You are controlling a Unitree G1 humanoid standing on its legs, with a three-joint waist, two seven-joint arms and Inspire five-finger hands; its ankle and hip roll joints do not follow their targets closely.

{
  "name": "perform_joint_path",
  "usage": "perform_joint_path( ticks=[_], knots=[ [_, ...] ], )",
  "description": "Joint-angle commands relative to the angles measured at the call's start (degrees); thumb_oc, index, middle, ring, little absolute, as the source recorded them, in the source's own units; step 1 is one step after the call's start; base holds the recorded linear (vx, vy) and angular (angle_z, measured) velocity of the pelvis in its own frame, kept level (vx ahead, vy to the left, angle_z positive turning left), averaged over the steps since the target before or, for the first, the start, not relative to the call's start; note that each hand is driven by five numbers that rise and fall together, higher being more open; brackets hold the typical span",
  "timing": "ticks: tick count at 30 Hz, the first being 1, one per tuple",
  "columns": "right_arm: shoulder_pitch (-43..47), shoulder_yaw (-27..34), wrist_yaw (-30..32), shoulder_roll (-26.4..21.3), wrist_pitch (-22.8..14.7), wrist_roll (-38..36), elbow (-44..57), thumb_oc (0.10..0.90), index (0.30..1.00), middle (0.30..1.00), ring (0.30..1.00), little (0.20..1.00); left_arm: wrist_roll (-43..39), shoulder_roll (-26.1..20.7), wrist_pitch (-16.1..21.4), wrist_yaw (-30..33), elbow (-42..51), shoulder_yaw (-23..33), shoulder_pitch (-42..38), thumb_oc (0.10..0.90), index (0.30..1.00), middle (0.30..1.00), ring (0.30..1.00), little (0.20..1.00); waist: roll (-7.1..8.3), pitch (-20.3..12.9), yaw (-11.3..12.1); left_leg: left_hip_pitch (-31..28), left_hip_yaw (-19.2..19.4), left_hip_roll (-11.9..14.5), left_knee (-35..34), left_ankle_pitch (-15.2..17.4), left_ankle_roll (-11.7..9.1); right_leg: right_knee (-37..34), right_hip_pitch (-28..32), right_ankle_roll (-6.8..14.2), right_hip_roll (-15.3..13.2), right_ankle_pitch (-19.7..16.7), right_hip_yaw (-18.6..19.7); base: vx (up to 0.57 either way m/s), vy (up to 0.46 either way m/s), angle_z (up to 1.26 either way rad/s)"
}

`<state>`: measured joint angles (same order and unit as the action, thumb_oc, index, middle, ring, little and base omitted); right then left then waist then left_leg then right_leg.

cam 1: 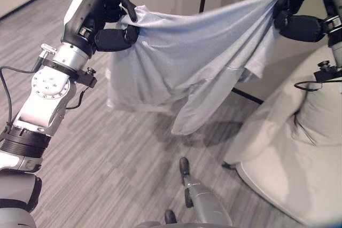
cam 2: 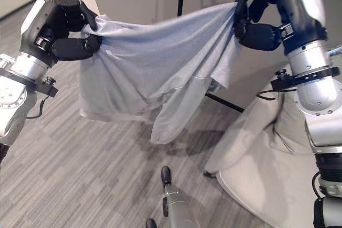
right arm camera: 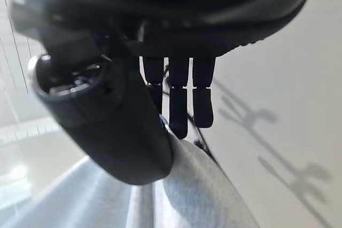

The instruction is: Hang the clothes on the sofa on the clothes rack.

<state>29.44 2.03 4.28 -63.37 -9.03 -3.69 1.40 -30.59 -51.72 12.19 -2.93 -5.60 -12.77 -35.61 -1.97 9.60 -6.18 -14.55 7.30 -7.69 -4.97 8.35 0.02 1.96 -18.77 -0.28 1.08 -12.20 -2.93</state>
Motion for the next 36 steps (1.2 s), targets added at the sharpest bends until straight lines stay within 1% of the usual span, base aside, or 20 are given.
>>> perform_joint_path(
  ticks=[1, 2, 4, 8, 9, 10, 12, 13, 14, 15, 16, 17, 18, 19, 20, 21, 24, 26, 31, 36],
  knots=[
    [0.79, 5.76, 2.69, -3.2, -2.94, -3.77, 1.88, 0.4, 0.3, 0.3, 0.3, 0.3, -0.38, 1.53, 5.48, 1.59, 3.3, 4.71, -6.84, 0.4, 0.3, 0.3, 0.3, 0.3, 0.88, -5.05, 0.13, 5.78, 0.42, 6.74, -0.03, -2.35, -3.76, -6.96, 11.08, 7.33, -2.08, 4.64, 0.79, 0.22, -0.158, 0.34],
    [0.04, 6.69, 2.54, -3.61, -3.25, -3.98, 2.43, 0.4, 0.3, 0.3, 0.3, 0.3, -1.11, 3.29, 5.48, 1.58, 3.17, 4.08, -6.71, 0.4, 0.3, 0.3, 0.3, 0.3, 0.51, -5.64, -0.35, 4.88, 0.32, 7.53, -0.03, -2.18, -4.32, -6.96, 12.58, 6.59, -2.26, 5.41, 0.09, 0.3, -0.208, 0.26],
    [-1.37, 8.2, 1.92, -3.61, -3.42, -4.45, 3.77, 0.4, 0.3, 0.3, 0.3, 0.3, -1.31, 4.75, 5.25, 1.24, 3.5, 4.14, -6.09, 0.4, 0.3, 0.3, 0.3, 0.3, -0.22, -6.31, -0.74, 3.42, 0.18, 8.69, -0.03, -3.77, -5.47, -6.96, 15.33, 5.87, -2.02, 7.02, -1.05, 0.34, -0.216, 0.28],
    [-3.09, 9.69, 0.84, -3.3, -3.43, -4.58, 5.29, 0.4, 0.3, 0.3, 0.3, 0.3, -1.14, 5.09, 5.24, 0.79, 4.54, 4.96, -4.82, 0.4, 0.3, 0.3, 0.3, 0.3, -0.79, -6.96, -0.8, 1.75, 0.27, 9.56, -0.03, -5.48, -6.34, -6.96, 17.39, 5.31, -1.38, 8.56, -1.38, 0.18, -0.111, 0.07],
    [-2.59, 9.43, 0.44, -2.71, -3.93, -5.62, 5.82, 0.4, 0.3, 0.3, 0.3, 0.3, -1.35, 4.93, 5.21, 0.47, 5.01, 5.52, -4.23, 0.4, 0.3, 0.3, 0.3, 0.3, -0.59, -6.94, -0.44, 1.75, 1.08, 10.07, 3.58, -6.86, -7.16, -6.96, 18.63, 4.96, -1.25, 9.32, -1.84, 0.16, -0.154, -0.39],
    [-2.18, 9.1, 0.46, -2.5, -3.97, -5.87, 5.65, 0.4, 0.3, 0.3, 0.3, 0.3, -1.55, 4.91, 5.22, 0.23, 5.11, 5.76, -4.12, 0.4, 0.3, 0.3, 0.3, 0.3, -0.19, -6.56, -0.41, 2.61, 1.43, 10.33, 7.36, -7.0, -7.65, -6.96, 19.39, 4.74, -1.28, 9.66, -1.71, 0.22, -0.229, -0.63],
    [-3.25, 10.61, 0.3, -2.1, -4.0, -6.38, 6.06, 0.4, 0.3, 0.3, 0.3, 0.3, -1.69, 4.77, 4.88, 0.13, 6.04, 7.44, -2.72, 0.4, 0.3, 0.3, 0.3, 0.3, 1.85, -4.78, 0.52, 8.97, -0.01, 10.58, 23.36, -10.48, -7.96, -6.96, 22.52, 3.14, -1.72, 10.74, 0.05, 0.14, -0.206, -0.59],
    [-4.23, 11.2, 0.36, -1.51, -3.76, -6.49, 5.87, 0.4, 0.3, 0.3, 0.3, 0.3, -1.87, 5.03, 4.86, 0.18, 6.26, 8.22, -1.88, 0.4, 0.3, 0.3, 0.3, 0.3, 2.77, -3.98, 0.86, 12.34, 0.16, 10.76, 27.35, -10.1, -7.27, -6.96, 23.77, 2.81, -2.27, 10.93, 0.6, 0.07, -0.125, -0.38],
    [-4.47, 11.41, 0.33, -1.46, -3.73, -6.48, 6.0, 0.4, 0.3, 0.3, 0.3, 0.3, -1.87, 5.03, 4.83, 0.18, 6.35, 8.2, -1.84, 0.4, 0.3, 0.3, 0.3, 0.3, 2.73, -4.03, 0.9, 12.66, 0.14, 10.85, 27.88, -9.85, -7.23, -6.96, 23.7, 2.83, -2.22, 10.93, 0.59, 0.09, -0.016, -0.25],
    [-5.42, 11.97, 0.28, -1.61, -3.95, -6.0, 6.62, 0.4, 0.3, 0.3, 0.3, 0.3, -1.52, 4.46, 5.01, 0.4, 6.86, 8.79, -1.38, 0.4, 0.3, 0.3, 0.3, 0.3, 3.21, -3.83, 1.43, 14.45, 0.08, 10.71, 20.99, -6.52, -5.83, -6.96, 24.06, 3.24, -2.98, 10.87, 1.54, 0.08, 0.036, -0.26],
    [-5.54, 12.04, 0.28, -1.55, -3.94, -5.98, 6.68, 0.4, 0.3, 0.3, 0.3, 0.3, -1.49, 4.45, 4.99, 0.43, 6.91, 8.77, -1.32, 0.4, 0.3, 0.3, 0.3, 0.3, 3.38, -3.87, 1.61, 13.85, 0.33, 10.46, 20.08, -6.79, -5.7, -6.96, 24.15, 3.34, -3.18, 10.98, 1.73, 0.19, 0.102, -0.35],
    [-4.43, 10.57, 0.3, -1.1, -4.51, -6.31, 6.7, 0.4, 0.3, 0.3, 0.3, 0.3, -0.63, 3.54, 5.35, 1.11, 7.35, 9.48, -0.2, 0.4, 0.3, 0.3, 0.3, 0.3, 2.69, -4.04, 3.31, 14.05, -5.09, 8.31, 5.51, -8.47, -5.88, -6.96, 24.59, 3.71, -2.57, 11.61, 3.52, 0.18, 0.094, -0.59],
    [-3.87, 10.36, 0.42, -0.86, -4.52, -6.67, 6.33, 0.4, 0.3, 0.3, 0.3, 0.3, -0.2, 3.12, 5.74, 1.52, 7.51, 10.15, 0.38, 0.4, 0.3, 0.3, 0.3, 0.3, 2.39, -3.97, 3.82, 15.32, -6.54, 7.98, 3.42, -10.78, -6.6, -6.96, 25.53, 3.84, -2.36, 12.1, 3.88, 0.21, 0.116, -0.88],
    [-3.43, 10.01, 0.49, -0.62, -4.49, -6.51, 6.25, 0.4, 0.3, 0.3, 0.3, 0.3, -0.14, 3.01, 5.91, 1.9, 7.87, 10.95, 0.98, 0.4, 0.3, 0.3, 0.3, 0.3, 2.29, -4.14, 3.93, 15.44, -6.48, 7.97, 2.6, -11.37, -6.79, -6.96, 25.72, 3.98, -2.28, 12.25, 4.45, 0.19, 0.112, -1.2],
    [-3.43, 9.8, 0.29, 0.11, -4.53, -6.33, 6.57, 0.4, 0.3, 0.3, 0.3, 0.3, -0.1, 2.84, 6.22, 1.94, 8.71, 12.11, 2.45, 0.4, 0.3, 0.3, 0.3, 0.3, 1.37, -4.92, 4.19, 13.57, -6.13, 8.2, -0.03, -10.41, -6.76, -6.96, 25.85, 4.51, -1.92, 12.39, 5.0, 0.21, 0.2, -1.01],
    [-3.91, 9.62, -0.11, 1.33, -4.54, -6.46, 6.84, 0.4, 0.3, 0.3, 0.3, 0.3, 0.09, 2.41, 6.35, 1.67, 9.71, 13.17, 4.33, 0.4, 0.3, 0.3, 0.3, 0.3, 0.76, -6.38, 4.36, 12.03, -4.94, 8.36, -0.03, -9.68, -6.58, -6.96, 25.74, 5.12, -2.51, 11.92, 5.16, 0.17, 0.174, -0.68],
    [-4.04, 9.56, -0.22, 1.73, -4.6, -6.54, 7.1, 0.4, 0.3, 0.3, 0.3, 0.3, 0.14, 2.32, 6.47, 1.75, 10.43, 13.98, 5.0, 0.4, 0.3, 0.3, 0.3, 0.3, 0.72, -6.63, 4.51, 11.63, -4.15, 8.35, -0.03, -9.35, -6.36, -6.96, 25.71, 5.36, -2.83, 11.9, 5.55, 0.07, 0.098, -0.39],
    [-5.02, 10.34, -0.83, 3.06, -4.88, -6.67, 8.47, 0.4, 0.3, 0.3, 0.3, 0.3, 0.28, 2.69, 7.07, 1.82, 12.64, 16.49, 7.16, 0.4, 0.3, 0.3, 0.3, 0.3, 0.89, -7.21, 4.9, 10.84, -2.19, 8.24, -0.03, -8.3, -5.56, -6.96, 25.61, 6.0, -3.84, 11.6, 6.23, 0.08, 0.123, -0.23],
    [-6.86, 14.61, -0.04, 5.65, -6.19, -7.76, 10.9, 0.4, 0.3, 0.3, 0.3, 0.3, -0.08, 3.92, 8.54, 1.77, 16.87, 19.85, 8.52, 0.4, 0.3, 0.3, 0.3, 0.3, 1.4, -7.89, 4.82, 10.36, -1.08, 7.97, -0.03, -7.1, -4.78, -6.96, 25.49, 6.54, -4.78, 11.48, 6.43, 0.05, 0.069, -0.11],
    [-6.38, 16.22, 0.69, 7.07, -7.21, -8.26, 12.58, 0.4, 0.3, 0.3, 0.3, 0.3, 0.18, 4.15, 10.04, 2.66, 19.23, 22.06, 8.11, 0.4, 0.3, 0.3, 0.3, 0.3, 1.76, -8.52, 4.78, 9.64, -0.45, 7.82, -0.03, -6.14, -4.13, -6.96, 25.4, 6.88, -5.02, 11.28, 6.93, 0.02, 0.027, 0.09]
  ],
)
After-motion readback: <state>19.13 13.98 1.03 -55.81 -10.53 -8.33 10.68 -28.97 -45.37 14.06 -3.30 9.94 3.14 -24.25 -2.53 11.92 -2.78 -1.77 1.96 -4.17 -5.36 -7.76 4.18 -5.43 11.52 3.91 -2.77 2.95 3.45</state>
